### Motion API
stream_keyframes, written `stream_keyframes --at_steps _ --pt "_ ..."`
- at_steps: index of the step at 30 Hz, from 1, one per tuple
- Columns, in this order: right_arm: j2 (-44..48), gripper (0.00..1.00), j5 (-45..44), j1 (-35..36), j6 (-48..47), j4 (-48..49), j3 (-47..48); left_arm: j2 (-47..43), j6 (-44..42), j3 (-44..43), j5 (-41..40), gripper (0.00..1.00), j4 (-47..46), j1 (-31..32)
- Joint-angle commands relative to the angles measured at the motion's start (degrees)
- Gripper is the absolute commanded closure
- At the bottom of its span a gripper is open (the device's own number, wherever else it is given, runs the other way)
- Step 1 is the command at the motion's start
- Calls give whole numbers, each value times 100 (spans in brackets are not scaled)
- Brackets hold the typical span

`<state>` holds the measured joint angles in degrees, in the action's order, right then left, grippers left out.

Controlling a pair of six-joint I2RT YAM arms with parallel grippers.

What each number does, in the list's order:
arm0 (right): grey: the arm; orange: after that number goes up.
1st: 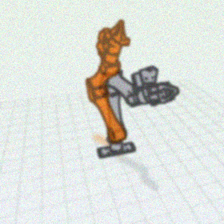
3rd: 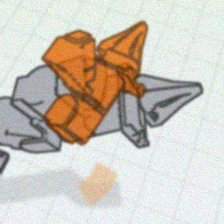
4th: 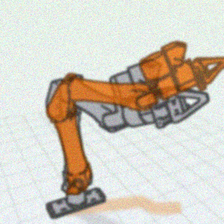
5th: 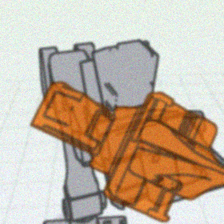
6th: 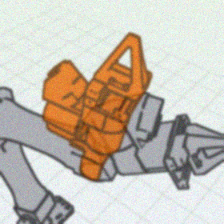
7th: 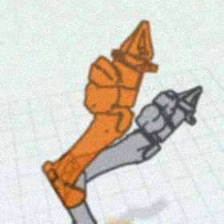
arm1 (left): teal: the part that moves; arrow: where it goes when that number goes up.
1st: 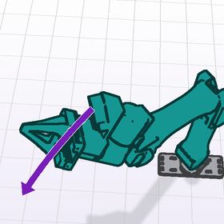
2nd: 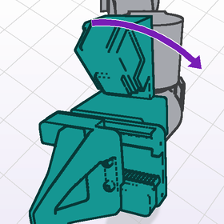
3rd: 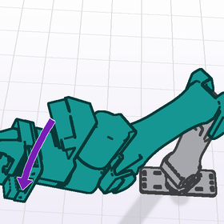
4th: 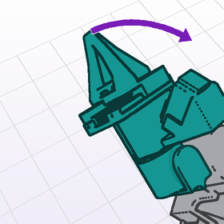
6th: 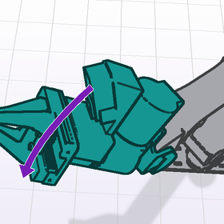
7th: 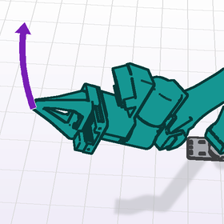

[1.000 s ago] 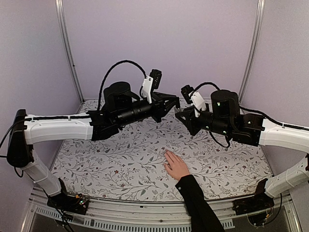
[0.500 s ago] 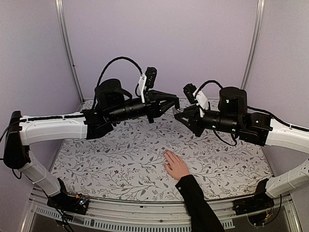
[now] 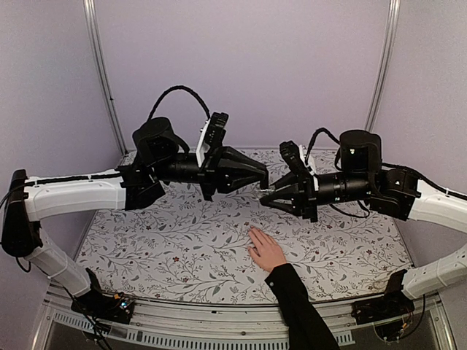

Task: Paint the nails
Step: Screw the nail polish bottle.

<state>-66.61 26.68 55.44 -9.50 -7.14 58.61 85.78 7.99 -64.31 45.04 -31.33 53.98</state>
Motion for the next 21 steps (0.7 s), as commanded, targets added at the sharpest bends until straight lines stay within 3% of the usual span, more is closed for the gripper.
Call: stream_keyframes --at_steps 1,6,12,21 --pt "264 100 1354 125 -404 755 133 283 -193 226 950 100 604 94" --pt "312 100 1878 126 -521 716 151 323 -148 183 1343 100 509 16" --pt "289 100 1727 129 -530 714 36 -16 281 409 1359 100 -143 -246" --pt "148 100 949 125 -422 714 -102 -692 124 491 426 62 151 -443"
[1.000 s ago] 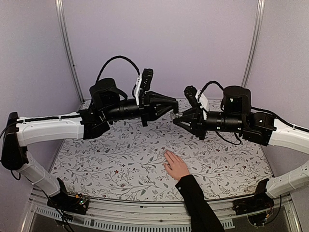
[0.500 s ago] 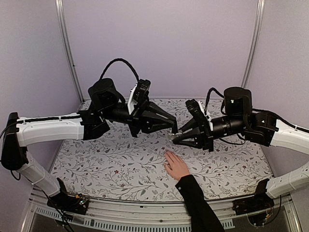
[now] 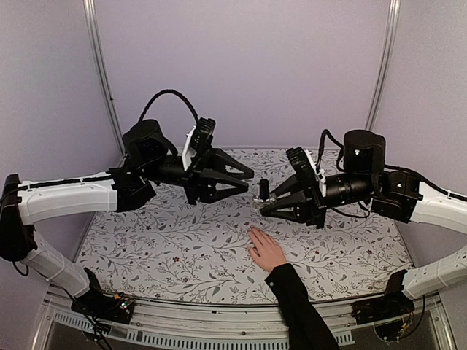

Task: Paint the nails
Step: Screw the nail polish bottle.

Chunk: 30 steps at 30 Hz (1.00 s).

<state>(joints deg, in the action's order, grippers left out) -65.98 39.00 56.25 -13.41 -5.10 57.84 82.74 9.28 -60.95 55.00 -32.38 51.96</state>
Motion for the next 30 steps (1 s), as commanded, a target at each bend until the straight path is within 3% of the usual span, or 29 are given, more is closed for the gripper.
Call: stream_keyframes --at_steps 1,4,7,11,22,30 --pt "24 100 -512 44 30 510 -27 -488 -2 206 -783 59 243 -258" --pt "-112 100 -1429 44 214 396 12 -713 -89 293 -1586 52 396 -259" --pt "-296 100 -2550 44 476 300 82 -750 -194 319 -2317 52 556 -139" --pt "-510 100 -3400 44 724 219 162 -652 -249 290 -3058 51 573 120" --pt "-727 100 -4161 44 1075 226 200 94 130 -151 -4585 54 633 565" --pt "-755 100 -4199 44 1096 192 236 407 322 -315 -4613 66 554 609"
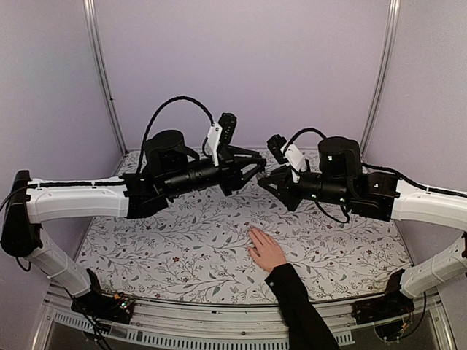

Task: Paint the nails
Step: Screw the nail polish bottle.

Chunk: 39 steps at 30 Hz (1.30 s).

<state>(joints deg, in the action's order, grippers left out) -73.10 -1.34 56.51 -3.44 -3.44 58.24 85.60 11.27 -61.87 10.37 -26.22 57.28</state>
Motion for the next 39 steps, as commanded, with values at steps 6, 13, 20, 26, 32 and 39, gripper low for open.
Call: stream_keyframes --at_steps 6,13,20,26,32,39 --pt "-8 100 -96 22 76 -4 216 192 111 -258 -5 88 -16 79" --pt "194 100 634 18 -50 102 192 127 -136 -168 653 100 172 25" --pt "490 100 1884 18 -297 272 140 44 -217 72 2159 100 40 -212" --pt "633 100 2845 18 -478 289 191 150 -387 31 3068 100 25 -267" --pt "759 100 3933 18 -643 273 303 373 -537 -142 4128 100 161 -272" --pt "811 100 5200 18 -805 182 504 608 -713 -350 5102 100 423 -270"
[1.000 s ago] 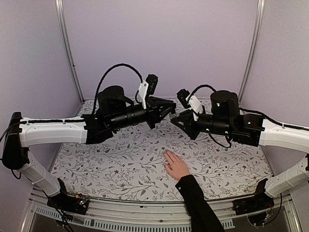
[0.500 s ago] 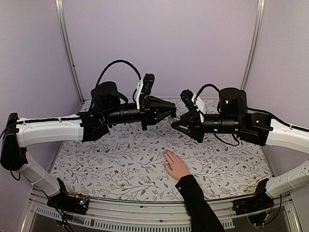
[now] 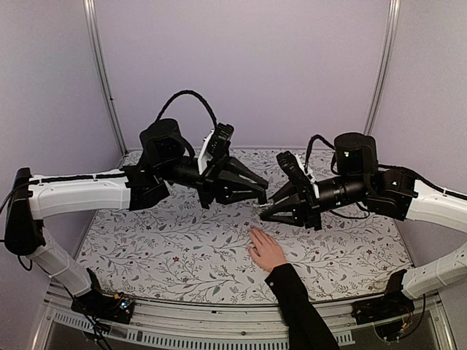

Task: Paint the nails
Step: Screw the nail polish bottle.

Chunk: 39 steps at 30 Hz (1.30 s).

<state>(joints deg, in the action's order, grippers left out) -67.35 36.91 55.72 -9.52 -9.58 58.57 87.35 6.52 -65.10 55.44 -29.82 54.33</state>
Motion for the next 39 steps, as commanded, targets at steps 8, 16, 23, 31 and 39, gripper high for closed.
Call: stream_keyframes --at_steps 8,16,23,31,39 --pt "-15 100 2206 97 -253 708 701 580 -332 -168 1070 100 933 62" --pt "-105 100 2114 97 -258 712 611 447 -377 -168 869 94 929 37" --pt "63 100 1703 98 -306 716 313 343 -158 -239 557 78 814 -150" --pt "71 100 1250 -12 -184 850 38 -51 158 14 -24 54 529 -486" --pt "140 100 321 -182 108 1079 -129 -685 469 658 -1218 46 146 -792"
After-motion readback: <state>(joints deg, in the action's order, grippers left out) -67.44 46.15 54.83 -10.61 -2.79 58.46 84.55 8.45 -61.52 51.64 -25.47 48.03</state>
